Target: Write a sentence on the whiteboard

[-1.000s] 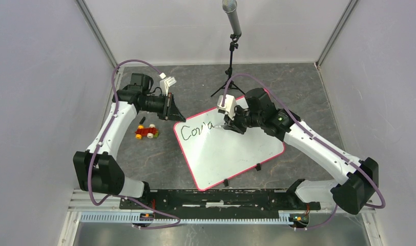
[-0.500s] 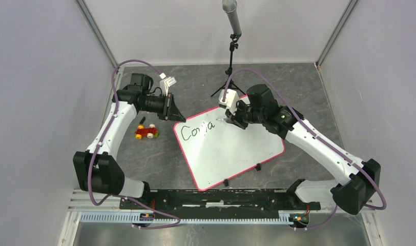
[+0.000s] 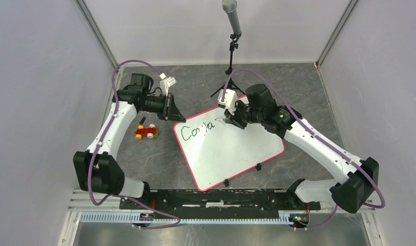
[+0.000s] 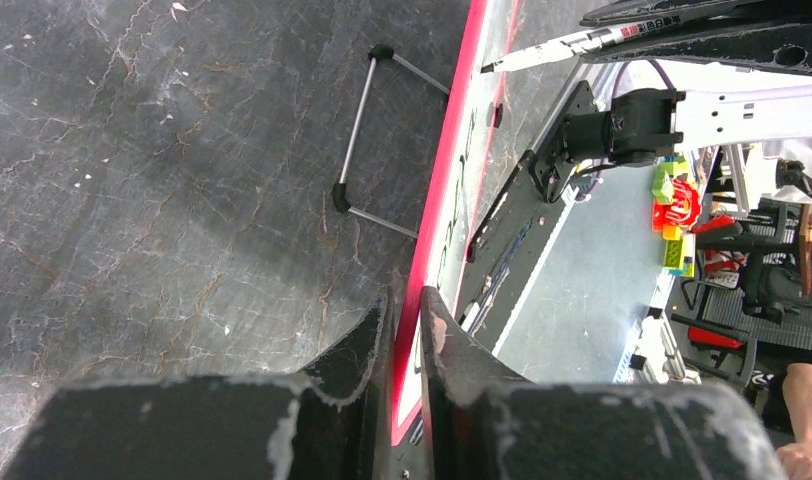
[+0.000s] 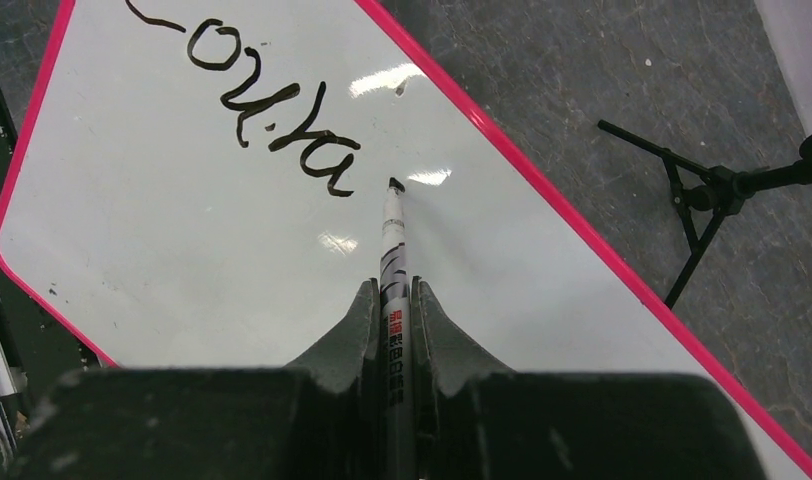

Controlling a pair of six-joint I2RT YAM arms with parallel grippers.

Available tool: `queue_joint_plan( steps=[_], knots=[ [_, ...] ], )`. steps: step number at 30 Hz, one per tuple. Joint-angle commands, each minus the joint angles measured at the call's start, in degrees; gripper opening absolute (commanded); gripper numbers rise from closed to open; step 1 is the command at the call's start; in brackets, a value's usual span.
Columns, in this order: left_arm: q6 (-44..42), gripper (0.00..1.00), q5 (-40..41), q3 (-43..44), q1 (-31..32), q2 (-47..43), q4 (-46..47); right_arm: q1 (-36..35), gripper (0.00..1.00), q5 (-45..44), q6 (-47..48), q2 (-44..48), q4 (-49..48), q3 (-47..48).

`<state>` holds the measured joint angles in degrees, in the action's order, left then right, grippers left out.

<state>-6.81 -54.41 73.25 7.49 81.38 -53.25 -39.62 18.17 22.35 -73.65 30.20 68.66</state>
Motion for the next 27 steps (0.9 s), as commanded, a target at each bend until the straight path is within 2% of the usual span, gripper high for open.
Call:
queue_joint_plan(
  steps=[1, 14, 27],
  knots=[
    [-1.5, 0.02, -0.3, 1.0, 1.2, 0.3, -0.2, 0.2, 0.00, 2.1, -0.2, -0.8, -1.8, 1.2],
    [-1.6, 0.02, -0.3, 1.2, 1.3, 0.7, -0.2, 0.1, 0.00, 2.6, 0.7, 2.3, -0.2, -3.8],
    [-1.5, 0.02, -0.1, 1.4, 1.3, 0.7, -0.4, 1.1, 0.00, -1.4, 2.3, 0.3, 0.1, 1.4]
  ],
)
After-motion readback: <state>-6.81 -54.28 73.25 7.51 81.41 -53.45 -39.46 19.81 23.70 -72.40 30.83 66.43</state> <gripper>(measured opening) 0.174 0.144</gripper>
